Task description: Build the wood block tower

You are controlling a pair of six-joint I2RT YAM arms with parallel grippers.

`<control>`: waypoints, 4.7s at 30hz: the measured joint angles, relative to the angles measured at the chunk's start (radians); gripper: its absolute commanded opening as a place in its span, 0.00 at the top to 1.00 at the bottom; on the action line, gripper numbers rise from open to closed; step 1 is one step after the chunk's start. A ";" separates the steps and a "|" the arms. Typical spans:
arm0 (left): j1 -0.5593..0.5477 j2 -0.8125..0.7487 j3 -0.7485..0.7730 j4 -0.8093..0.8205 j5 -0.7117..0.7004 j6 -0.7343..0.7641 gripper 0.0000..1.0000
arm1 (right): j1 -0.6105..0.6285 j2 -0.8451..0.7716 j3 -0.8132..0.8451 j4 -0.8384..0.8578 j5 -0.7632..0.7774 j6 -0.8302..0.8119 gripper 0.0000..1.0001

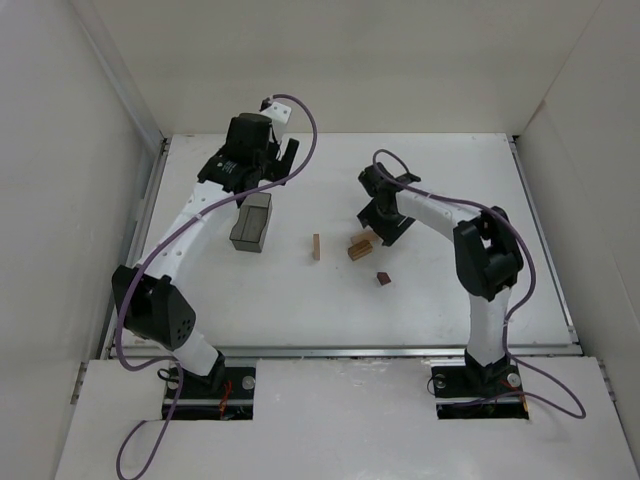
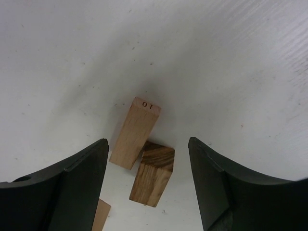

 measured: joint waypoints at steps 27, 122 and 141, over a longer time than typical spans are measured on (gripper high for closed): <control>0.000 0.000 0.002 0.007 0.114 0.053 0.11 | -0.092 0.045 -0.094 0.362 -0.207 -0.340 0.94; -0.058 0.003 0.175 -0.152 1.487 0.293 1.00 | -0.037 -0.553 -0.586 2.072 -1.160 -0.722 0.19; -0.095 0.007 0.223 -0.277 1.172 0.452 1.00 | -0.037 -0.662 -0.330 1.200 -1.151 -1.218 0.33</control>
